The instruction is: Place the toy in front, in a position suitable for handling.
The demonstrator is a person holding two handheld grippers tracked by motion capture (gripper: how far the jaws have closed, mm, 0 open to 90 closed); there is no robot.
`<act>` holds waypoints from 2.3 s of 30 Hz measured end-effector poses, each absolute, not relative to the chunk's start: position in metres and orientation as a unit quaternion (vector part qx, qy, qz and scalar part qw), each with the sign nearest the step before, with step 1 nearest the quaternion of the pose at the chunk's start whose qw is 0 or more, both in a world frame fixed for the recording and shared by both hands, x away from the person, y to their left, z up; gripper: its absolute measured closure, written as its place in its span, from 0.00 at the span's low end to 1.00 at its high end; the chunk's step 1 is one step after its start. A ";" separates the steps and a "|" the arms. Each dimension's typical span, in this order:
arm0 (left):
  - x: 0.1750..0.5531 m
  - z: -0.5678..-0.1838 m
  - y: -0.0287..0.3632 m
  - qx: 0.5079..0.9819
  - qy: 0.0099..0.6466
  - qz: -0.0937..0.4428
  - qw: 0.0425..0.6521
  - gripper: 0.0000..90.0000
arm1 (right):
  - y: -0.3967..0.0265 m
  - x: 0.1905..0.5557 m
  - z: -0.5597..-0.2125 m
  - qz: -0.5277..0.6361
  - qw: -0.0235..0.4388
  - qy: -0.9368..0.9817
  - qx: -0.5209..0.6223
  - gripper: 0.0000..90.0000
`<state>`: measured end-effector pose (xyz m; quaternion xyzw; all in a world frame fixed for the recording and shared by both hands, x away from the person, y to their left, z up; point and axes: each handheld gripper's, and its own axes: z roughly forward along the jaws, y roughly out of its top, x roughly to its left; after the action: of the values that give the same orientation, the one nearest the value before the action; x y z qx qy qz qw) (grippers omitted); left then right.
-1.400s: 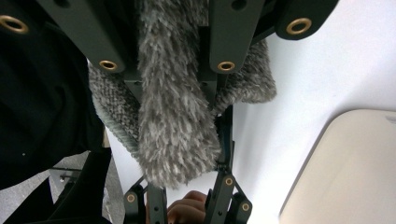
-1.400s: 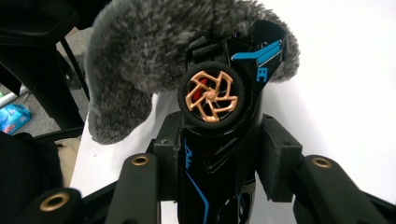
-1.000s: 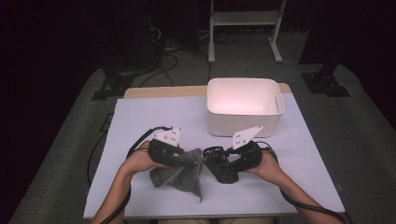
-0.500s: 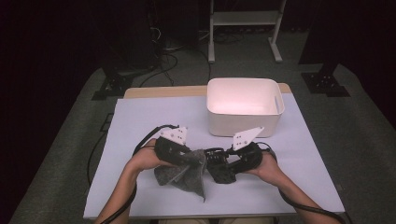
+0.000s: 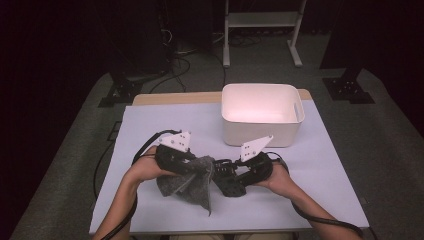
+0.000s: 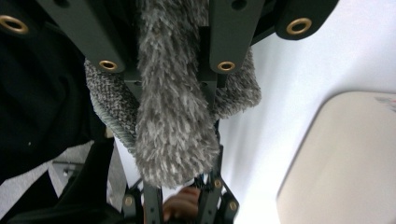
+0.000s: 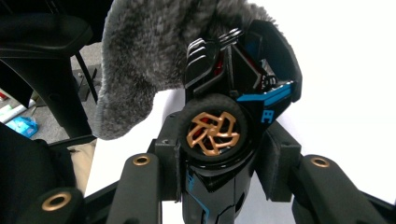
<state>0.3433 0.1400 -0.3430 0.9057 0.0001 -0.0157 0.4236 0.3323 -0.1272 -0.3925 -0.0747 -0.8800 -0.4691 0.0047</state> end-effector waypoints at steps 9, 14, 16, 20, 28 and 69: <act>0.345 -0.349 0.130 0.908 -0.004 -0.022 0.417 0.83 | -0.138 0.331 -0.389 -0.460 -0.002 -0.884 -0.081 0.62; 0.345 -0.346 0.126 0.911 -0.008 -0.021 0.413 0.83 | -0.144 0.329 -0.388 -0.457 -0.005 -0.886 -0.082 0.62; 0.345 -0.347 0.124 0.912 -0.009 -0.021 0.410 0.83 | -0.146 0.329 -0.387 -0.455 -0.007 -0.887 -0.082 0.62; 0.346 -0.347 0.123 0.912 -0.011 -0.019 0.409 0.83 | -0.148 0.327 -0.385 -0.450 -0.010 -0.889 -0.083 0.63; 0.347 -0.332 0.110 0.919 -0.027 -0.012 0.393 0.85 | -0.142 0.322 -0.387 -0.456 -0.017 -0.886 -0.077 0.63; 0.342 -0.329 0.112 0.933 -0.037 -0.013 0.359 0.85 | -0.146 0.320 -0.397 -0.447 -0.023 -0.891 -0.078 0.62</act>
<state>0.3416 0.1117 -0.3294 0.9326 -0.0367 -0.0132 0.3588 0.3204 -0.1464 -0.3967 -0.0782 -0.8910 -0.4466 -0.0234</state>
